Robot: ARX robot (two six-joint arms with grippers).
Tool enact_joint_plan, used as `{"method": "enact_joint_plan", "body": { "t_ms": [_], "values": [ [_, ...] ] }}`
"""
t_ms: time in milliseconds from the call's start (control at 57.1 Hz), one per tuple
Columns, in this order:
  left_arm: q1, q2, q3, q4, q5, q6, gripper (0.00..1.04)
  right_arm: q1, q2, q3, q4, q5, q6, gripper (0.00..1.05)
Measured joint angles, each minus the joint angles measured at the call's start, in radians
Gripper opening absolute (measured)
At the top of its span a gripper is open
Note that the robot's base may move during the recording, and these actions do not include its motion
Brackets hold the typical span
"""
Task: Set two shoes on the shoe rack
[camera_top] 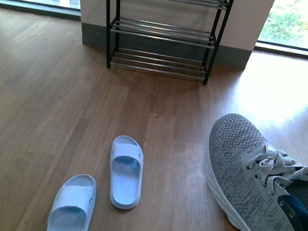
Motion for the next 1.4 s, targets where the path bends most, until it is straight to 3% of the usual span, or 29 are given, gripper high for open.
{"method": "enact_joint_plan", "body": {
  "t_ms": [1400],
  "values": [
    [0.0, 0.001, 0.0, -0.002, -0.004, 0.0, 0.95, 0.0, 0.0, -0.001, -0.003, 0.0, 0.001, 0.01]
  ]
}}
